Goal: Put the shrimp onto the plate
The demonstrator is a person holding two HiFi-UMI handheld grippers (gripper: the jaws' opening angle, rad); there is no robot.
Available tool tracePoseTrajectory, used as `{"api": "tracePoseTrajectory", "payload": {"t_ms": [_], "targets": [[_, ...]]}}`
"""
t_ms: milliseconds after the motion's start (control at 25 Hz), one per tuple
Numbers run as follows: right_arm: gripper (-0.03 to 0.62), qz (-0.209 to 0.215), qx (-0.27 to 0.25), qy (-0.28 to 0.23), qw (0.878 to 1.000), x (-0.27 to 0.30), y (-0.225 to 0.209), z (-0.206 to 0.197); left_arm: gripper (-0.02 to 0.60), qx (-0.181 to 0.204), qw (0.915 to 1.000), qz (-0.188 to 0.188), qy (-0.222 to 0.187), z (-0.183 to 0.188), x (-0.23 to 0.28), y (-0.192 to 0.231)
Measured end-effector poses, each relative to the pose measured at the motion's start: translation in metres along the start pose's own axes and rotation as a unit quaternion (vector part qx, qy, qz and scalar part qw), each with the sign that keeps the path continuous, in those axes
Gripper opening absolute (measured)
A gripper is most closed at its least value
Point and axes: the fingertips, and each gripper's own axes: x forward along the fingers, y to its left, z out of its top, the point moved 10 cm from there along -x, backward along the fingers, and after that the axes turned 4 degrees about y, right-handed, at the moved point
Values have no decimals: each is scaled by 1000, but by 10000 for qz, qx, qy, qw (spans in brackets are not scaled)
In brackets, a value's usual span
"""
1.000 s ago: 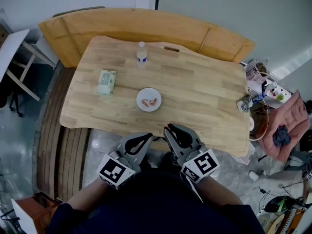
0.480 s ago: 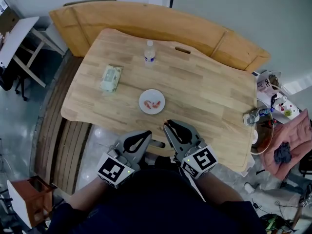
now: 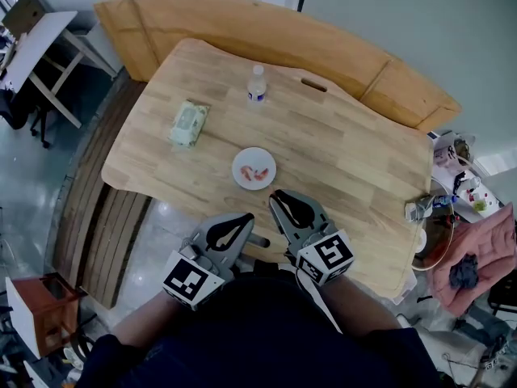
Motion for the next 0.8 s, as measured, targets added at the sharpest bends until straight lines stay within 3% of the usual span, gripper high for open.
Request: {"api": "tracePoseTrajectory", "payload": {"t_ms": [800], "targets": [[60, 130, -242, 711, 9971, 70, -46, -29, 5, -263, 9983, 529, 11, -10, -8, 14]]}}
